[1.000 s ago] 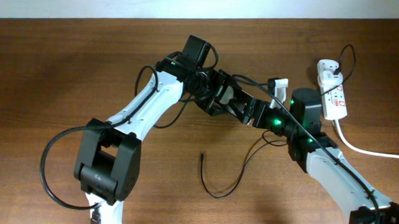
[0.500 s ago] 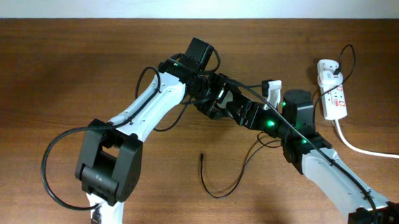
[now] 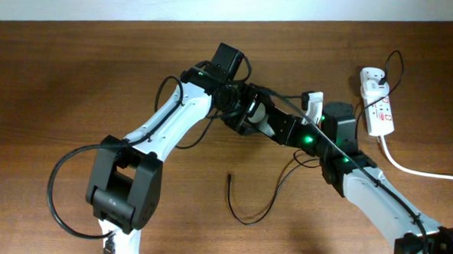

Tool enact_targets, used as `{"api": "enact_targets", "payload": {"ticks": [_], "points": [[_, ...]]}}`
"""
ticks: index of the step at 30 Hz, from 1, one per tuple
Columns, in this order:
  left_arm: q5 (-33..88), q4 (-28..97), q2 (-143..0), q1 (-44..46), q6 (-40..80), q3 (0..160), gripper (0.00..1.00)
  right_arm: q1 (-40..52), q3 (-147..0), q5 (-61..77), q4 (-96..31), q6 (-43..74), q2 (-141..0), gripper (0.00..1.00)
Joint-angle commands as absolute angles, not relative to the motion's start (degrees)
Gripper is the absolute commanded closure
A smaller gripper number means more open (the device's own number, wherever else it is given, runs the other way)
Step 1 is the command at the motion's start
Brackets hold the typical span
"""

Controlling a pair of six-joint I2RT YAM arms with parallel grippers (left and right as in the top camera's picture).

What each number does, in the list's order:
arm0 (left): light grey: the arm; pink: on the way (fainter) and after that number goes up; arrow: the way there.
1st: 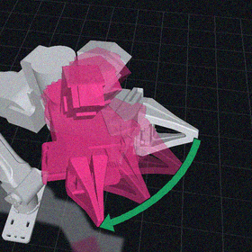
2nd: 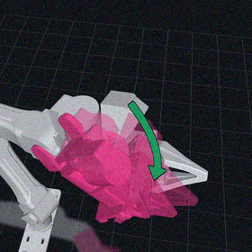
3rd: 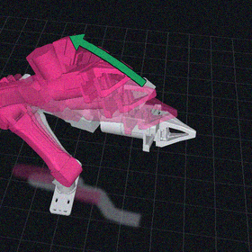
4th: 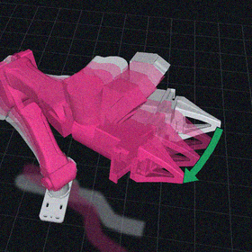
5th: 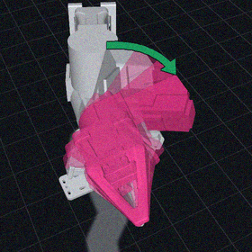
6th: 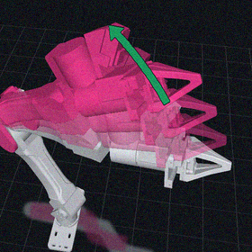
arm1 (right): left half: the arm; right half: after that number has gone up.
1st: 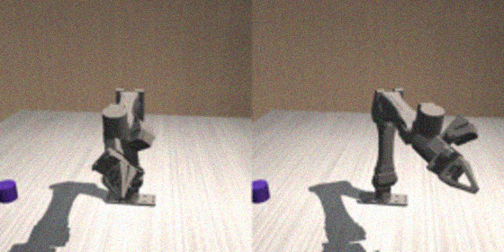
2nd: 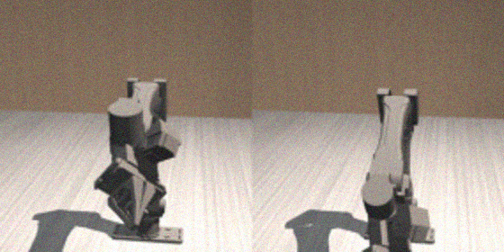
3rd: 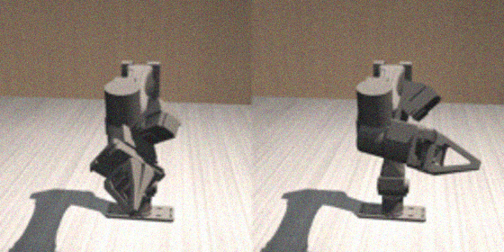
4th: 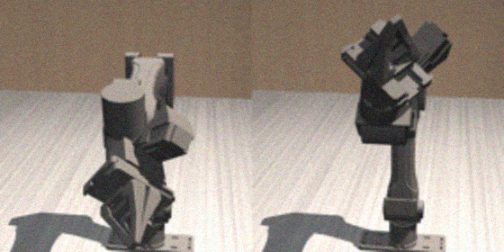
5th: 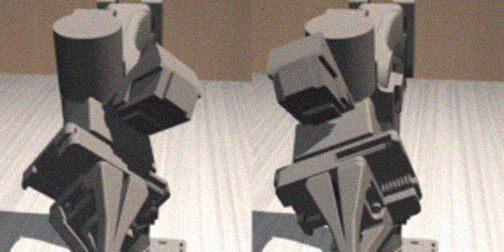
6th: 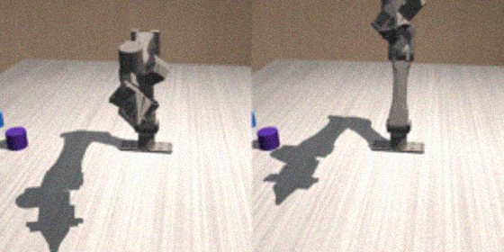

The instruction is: Plug charger to phone and switch on socket

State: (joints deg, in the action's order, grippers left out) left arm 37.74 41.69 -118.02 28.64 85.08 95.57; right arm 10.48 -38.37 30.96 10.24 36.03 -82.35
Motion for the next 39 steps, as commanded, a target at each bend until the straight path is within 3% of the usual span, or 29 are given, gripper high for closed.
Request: {"api": "enact_targets", "payload": {"ticks": [1, 2, 3, 4, 11, 15, 18, 21, 26, 31, 39], "points": [[39.4, 41.8, -118.3, 29.4, 85.7, 96.7, 1.0, 11.3, -39.3, 33.8, 11.3, 33.3, -82.0, 0.96], [39.4, 41.8, -118.3, 29.4, 85.7, 96.7, 0.96, 11.3, -39.3, 33.8, 11.3, 33.3, -82.0, 0.96], [39.4, 41.8, -118.3, 29.4, 85.7, 96.7, 0.41, 11.2, -39.3, 33.8, 11.3, 33.3, -82.0, 0.96], [39.4, 41.8, -118.3, 29.3, 85.6, 96.7, 0.0, 11.2, -39.3, 33.8, 11.3, 33.3, -82.0, 0.96], [46.8, 48.1, -117.0, 23.3, 72.4, 96.7, 0.01, 9.9, -39.3, 20.5, 9.1, 33.3, -82.0, 0.96], [49.4, 48.9, -114.7, 19.8, 62.5, 96.7, 0.01, 3.5, -39.3, 30.8, 9.5, 40.1, -82.0, 0.96], [53.2, 46.7, -114.7, 17.9, 58.2, 96.7, 0.01, 1.5, -39.3, 34.0, 10.1, 53.1, -82.0, 0.96], [60.5, 35.7, -114.7, 17.1, 58.2, 96.7, 0.01, 1.5, -39.3, 39.4, 19.0, 72.8, -82.0, 0.96], [59.7, 21.7, -114.7, 17.1, 65.8, 96.7, 0.01, 1.5, -39.3, 38.3, 26.0, 93.6, -82.0, 0.96], [49.2, 16.9, -114.7, 17.5, 71.5, 96.7, 0.01, 1.5, -39.3, 33.7, 33.7, 100.2, -82.0, 0.96], [42.2, 8.7, -114.7, 21.5, 76.6, 96.7, 0.01, 7.0, -39.3, 30.7, 43.7, 107.5, -82.0, 0.96]]}}
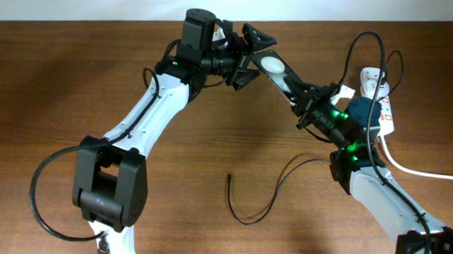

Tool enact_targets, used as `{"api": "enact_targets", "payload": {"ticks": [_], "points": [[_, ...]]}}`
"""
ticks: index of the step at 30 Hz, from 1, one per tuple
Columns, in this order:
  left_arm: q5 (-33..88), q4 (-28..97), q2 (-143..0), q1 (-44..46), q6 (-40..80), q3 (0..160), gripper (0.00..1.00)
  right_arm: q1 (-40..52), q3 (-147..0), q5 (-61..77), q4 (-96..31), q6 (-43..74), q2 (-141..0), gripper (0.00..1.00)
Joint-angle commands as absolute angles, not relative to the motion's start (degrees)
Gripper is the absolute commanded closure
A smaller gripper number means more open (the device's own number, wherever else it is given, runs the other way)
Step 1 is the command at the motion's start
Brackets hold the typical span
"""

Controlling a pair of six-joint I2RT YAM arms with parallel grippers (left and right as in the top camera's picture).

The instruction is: Plug charger to phone and switch on socket

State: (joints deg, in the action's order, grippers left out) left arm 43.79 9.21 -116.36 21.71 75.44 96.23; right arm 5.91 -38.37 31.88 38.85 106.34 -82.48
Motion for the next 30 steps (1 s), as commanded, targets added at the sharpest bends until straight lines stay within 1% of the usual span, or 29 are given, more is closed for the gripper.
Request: {"api": "enact_targets", "payload": {"ticks": [1, 2, 10, 11, 12, 13, 14, 17, 19, 21, 23, 26, 28, 30], "points": [[42.2, 8.6, -114.7, 21.6, 76.8, 96.7, 0.01, 7.3, -39.3, 30.6, 44.8, 107.5, -82.0, 0.96], [42.2, 8.6, -114.7, 21.7, 76.8, 96.7, 0.01, 7.9, -39.3, 30.0, 46.3, 107.5, -82.0, 0.96], [42.2, 6.9, -114.7, 22.7, 77.6, 96.7, 0.01, 9.3, -39.3, 30.3, 46.1, 107.7, -82.0, 0.96], [42.2, 6.9, -114.7, 22.8, 77.6, 96.7, 0.04, 9.4, -39.3, 30.3, 46.1, 107.7, -82.0, 0.96], [42.2, 6.9, -114.7, 22.8, 77.6, 96.7, 0.16, 9.4, -39.3, 30.3, 46.0, 107.7, -82.0, 0.96], [42.2, 6.9, -114.7, 22.8, 77.6, 96.7, 0.27, 9.4, -39.3, 30.3, 45.9, 107.7, -82.0, 0.96], [42.2, 6.9, -114.7, 22.8, 77.6, 96.7, 0.3, 9.4, -39.3, 30.3, 45.9, 107.7, -82.0, 0.96], [42.2, 6.9, -114.7, 22.8, 77.6, 96.7, 0.53, 9.4, -39.3, 30.3, 45.9, 107.6, -82.0, 0.96], [42.2, 6.9, -114.7, 22.8, 77.6, 96.7, 0.61, 9.4, -39.3, 30.4, 45.8, 107.6, -82.0, 0.96], [42.2, 6.9, -114.7, 22.8, 77.6, 96.7, 0.64, 9.5, -39.3, 30.4, 45.8, 107.6, -82.0, 0.96], [42.2, 6.9, -114.7, 22.8, 77.6, 96.7, 0.81, 10.2, -39.3, 30.3, 45.6, 107.6, -82.0, 0.96], [42.4, 6.9, -114.7, 22.8, 77.6, 96.7, 0.86, 10.2, -39.3, 30.4, 45.2, 107.4, -82.0, 0.96], [42.6, 6.9, -114.7, 22.8, 77.6, 96.7, 0.96, 10.2, -39.3, 30.4, 45.2, 107.4, -82.0, 0.96], [42.6, 6.9, -114.7, 22.8, 77.6, 96.7, 0.99, 10.2, -39.3, 30.9, 44.6, 107.4, -82.0, 0.96]]}}
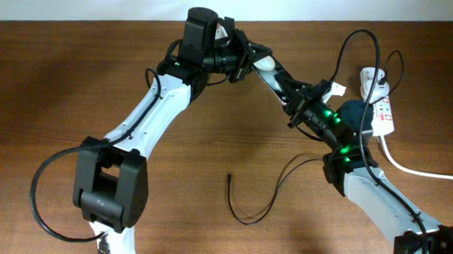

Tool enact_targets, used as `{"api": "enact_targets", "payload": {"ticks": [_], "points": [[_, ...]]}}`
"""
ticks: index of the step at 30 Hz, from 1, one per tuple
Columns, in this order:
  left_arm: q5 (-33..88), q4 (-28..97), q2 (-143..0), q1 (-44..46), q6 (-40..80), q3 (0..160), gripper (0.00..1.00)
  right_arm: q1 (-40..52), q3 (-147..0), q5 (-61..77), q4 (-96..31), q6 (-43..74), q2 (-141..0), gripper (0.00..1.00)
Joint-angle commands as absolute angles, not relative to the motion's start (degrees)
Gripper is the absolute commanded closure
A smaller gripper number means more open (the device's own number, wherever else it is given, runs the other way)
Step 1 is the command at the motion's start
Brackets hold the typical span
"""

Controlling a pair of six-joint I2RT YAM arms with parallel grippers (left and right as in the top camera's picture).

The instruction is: Plug charger to phone and switch on socket

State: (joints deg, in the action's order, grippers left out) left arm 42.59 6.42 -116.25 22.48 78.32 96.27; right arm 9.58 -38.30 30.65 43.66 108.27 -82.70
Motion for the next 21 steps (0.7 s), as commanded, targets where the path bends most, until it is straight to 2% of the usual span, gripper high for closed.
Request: {"api": "enact_targets", "payload": {"ticks": [1, 4, 6, 7, 12, 16, 20, 21], "points": [[42.6, 6.9, -114.7, 22.8, 77.6, 96.7, 1.0, 10.2, -39.3, 30.9, 44.1, 107.4, -82.0, 0.96], [42.6, 6.9, -114.7, 22.8, 77.6, 96.7, 1.0, 10.2, -39.3, 30.8, 44.2, 107.4, -82.0, 0.96], [42.6, 6.9, -114.7, 22.8, 77.6, 96.7, 1.0, 10.2, -39.3, 30.9, 44.2, 107.4, -82.0, 0.19], [42.6, 6.9, -114.7, 22.6, 77.6, 96.7, 1.0, 10.2, -39.3, 30.8, 44.4, 106.9, -82.0, 0.01], [45.6, 6.9, -114.7, 15.4, 73.3, 96.7, 1.0, 10.1, -39.3, 31.0, 44.4, 106.8, -82.0, 0.01], [61.2, 7.0, -114.7, 6.9, 64.2, 96.7, 1.0, 10.1, -39.3, 32.6, 44.4, 106.4, -82.0, 0.01], [78.7, 9.5, -114.7, 1.7, 51.8, 96.7, 1.0, 10.1, -39.3, 38.7, 44.4, 89.5, -82.0, 0.01], [80.6, 9.5, -114.7, 0.9, 50.8, 96.7, 1.0, 10.1, -39.3, 39.5, 44.4, 88.2, -82.0, 0.01]]}}
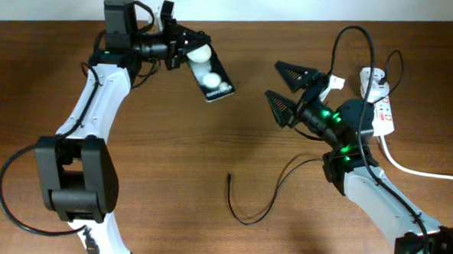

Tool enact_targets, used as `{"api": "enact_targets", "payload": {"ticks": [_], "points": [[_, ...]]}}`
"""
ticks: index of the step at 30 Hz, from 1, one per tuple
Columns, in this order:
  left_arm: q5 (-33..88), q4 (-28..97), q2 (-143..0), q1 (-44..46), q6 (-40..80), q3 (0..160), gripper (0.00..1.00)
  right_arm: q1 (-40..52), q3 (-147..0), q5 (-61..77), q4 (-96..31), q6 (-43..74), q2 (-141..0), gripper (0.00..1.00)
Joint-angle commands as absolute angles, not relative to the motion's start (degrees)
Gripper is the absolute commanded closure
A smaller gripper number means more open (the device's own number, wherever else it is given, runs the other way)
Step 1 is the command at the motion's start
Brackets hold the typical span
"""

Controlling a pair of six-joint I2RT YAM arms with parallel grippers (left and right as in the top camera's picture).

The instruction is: Plug charger to phone and switch on socket

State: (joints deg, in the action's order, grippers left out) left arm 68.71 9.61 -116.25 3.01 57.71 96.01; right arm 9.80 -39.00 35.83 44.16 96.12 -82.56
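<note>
A black phone (212, 79) with white round patches on it sticks out to the right of my left gripper (190, 52), which is shut on its upper end, at the back left of the table. My right gripper (283, 86) stands open and empty to the right of the phone, a gap apart from it. The black charger cable (247, 217) lies looped on the table in front, its free plug end (230, 176) pointing to the back. A white power strip (381, 109) lies at the back right with a white charger (371, 75) in it.
The wooden table (70, 197) is bordered by a white wall edge at the back. A white mains lead (416, 170) runs from the strip off to the right. Black arm cables arch over my right arm near the strip.
My left gripper has moved to the left with the phone. My right gripper has let go of the phone's other end and now stands open, apart from it.
Both grippers were close together over the table's middle. Then they were at the back, one on each end of the phone, and stayed so. Now only the left holds it, further left. The cable has lain unmoved throughout.
</note>
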Motion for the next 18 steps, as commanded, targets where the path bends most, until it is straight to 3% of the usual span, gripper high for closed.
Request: {"api": "enact_targets", "payload": {"ticks": [1, 4, 6, 8, 10, 13, 18], "points": [[82.6, 9.5, -114.7, -0.3, 48.9, 96.7, 1.0, 10.0, -39.4, 40.6, 44.3, 86.0, -82.0, 0.01], [86.4, 9.4, -114.7, -3.6, 47.6, 96.7, 1.0, 9.4, -45.4, 45.1, 26.4, 72.9, -82.0, 0.01], [86.7, 9.5, -114.7, -5.1, 47.6, 96.7, 1.0, 9.5, -55.9, 44.3, -2.3, 54.8, -82.0, 0.01], [86.6, 9.5, -114.7, -5.1, 46.5, 96.7, 1.0, 11.9, -63.1, 34.0, -27.7, 40.2, -82.0, 0.01], [86.0, 9.4, -114.7, -5.1, 46.5, 96.7, 1.0, 17.1, -63.8, 21.5, -41.7, 34.9, -82.0, 0.01], [86.0, 9.4, -114.7, -5.4, 46.5, 96.7, 1.0, 25.7, -63.6, 9.4, -46.9, 34.9, -82.0, 0.01], [86.3, 7.1, -114.7, -7.7, 46.6, 96.7, 1.0, 34.6, -63.5, 7.6, -47.8, 36.3, -84.8, 0.01]]}}
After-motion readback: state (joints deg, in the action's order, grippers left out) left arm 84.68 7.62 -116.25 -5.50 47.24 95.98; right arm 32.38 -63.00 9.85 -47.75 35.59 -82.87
